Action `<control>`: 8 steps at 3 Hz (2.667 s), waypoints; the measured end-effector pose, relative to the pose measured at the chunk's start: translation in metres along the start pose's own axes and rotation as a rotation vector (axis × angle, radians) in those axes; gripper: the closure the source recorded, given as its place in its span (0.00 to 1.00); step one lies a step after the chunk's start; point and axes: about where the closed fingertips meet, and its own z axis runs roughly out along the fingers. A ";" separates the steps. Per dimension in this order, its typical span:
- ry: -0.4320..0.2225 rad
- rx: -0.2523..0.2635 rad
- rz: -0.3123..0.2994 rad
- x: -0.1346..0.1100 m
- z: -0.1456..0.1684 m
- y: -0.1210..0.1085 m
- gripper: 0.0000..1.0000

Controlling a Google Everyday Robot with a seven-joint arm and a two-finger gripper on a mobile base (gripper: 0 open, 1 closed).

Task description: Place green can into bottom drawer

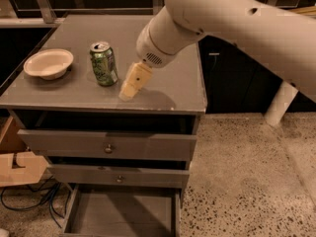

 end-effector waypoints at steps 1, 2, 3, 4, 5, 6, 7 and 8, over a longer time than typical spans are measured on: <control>-0.085 0.033 0.022 -0.038 0.057 -0.028 0.00; -0.087 0.031 0.021 -0.040 0.059 -0.028 0.00; -0.089 0.034 0.046 -0.035 0.070 -0.034 0.00; -0.109 0.030 0.051 -0.044 0.094 -0.049 0.00; -0.117 0.024 0.049 -0.049 0.099 -0.051 0.00; -0.117 0.024 0.049 -0.049 0.099 -0.051 0.00; -0.150 -0.028 0.066 -0.050 0.095 -0.031 0.00; -0.150 -0.028 0.066 -0.050 0.096 -0.031 0.00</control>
Offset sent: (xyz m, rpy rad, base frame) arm 0.0839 0.0793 -0.0165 0.1197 -0.0536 0.0009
